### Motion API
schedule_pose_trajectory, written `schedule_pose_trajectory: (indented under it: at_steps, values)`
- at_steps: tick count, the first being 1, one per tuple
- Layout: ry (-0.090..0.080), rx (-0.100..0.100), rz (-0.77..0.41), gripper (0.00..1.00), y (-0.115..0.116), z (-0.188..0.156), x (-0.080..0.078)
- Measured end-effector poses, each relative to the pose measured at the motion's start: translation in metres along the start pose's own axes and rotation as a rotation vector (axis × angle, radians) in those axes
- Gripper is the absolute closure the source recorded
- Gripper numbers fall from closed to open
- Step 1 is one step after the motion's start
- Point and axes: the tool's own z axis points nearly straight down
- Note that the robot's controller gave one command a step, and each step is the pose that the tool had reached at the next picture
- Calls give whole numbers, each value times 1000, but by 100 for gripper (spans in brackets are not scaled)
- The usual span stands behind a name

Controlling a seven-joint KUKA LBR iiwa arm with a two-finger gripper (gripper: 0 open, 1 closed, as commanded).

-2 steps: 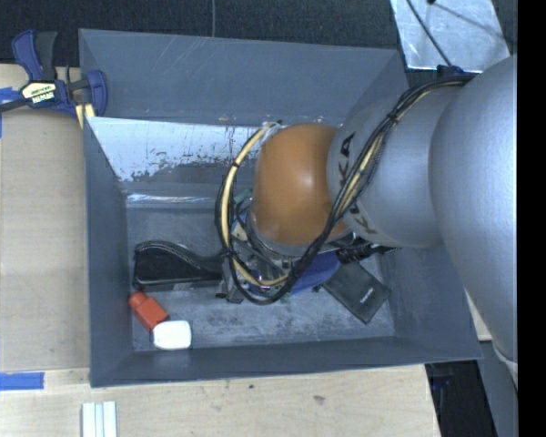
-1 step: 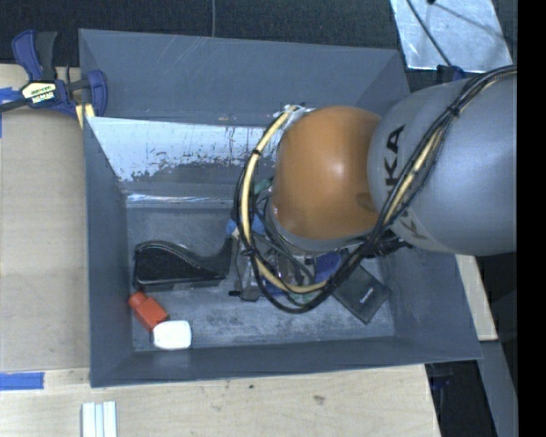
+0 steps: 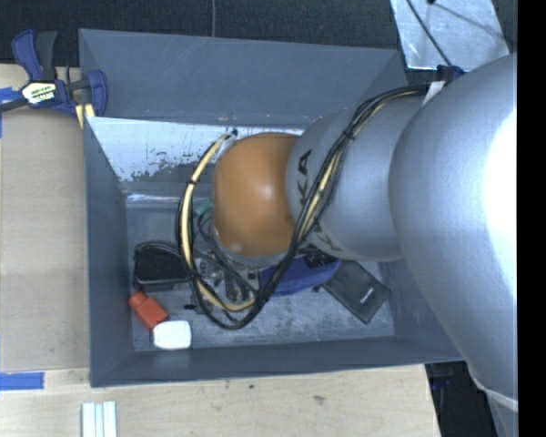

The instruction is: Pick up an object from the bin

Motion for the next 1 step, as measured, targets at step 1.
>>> schedule_pose_trajectory:
  at_steps: [1]
  values:
    - [0, 2, -18, 100, -7, 20, -44]
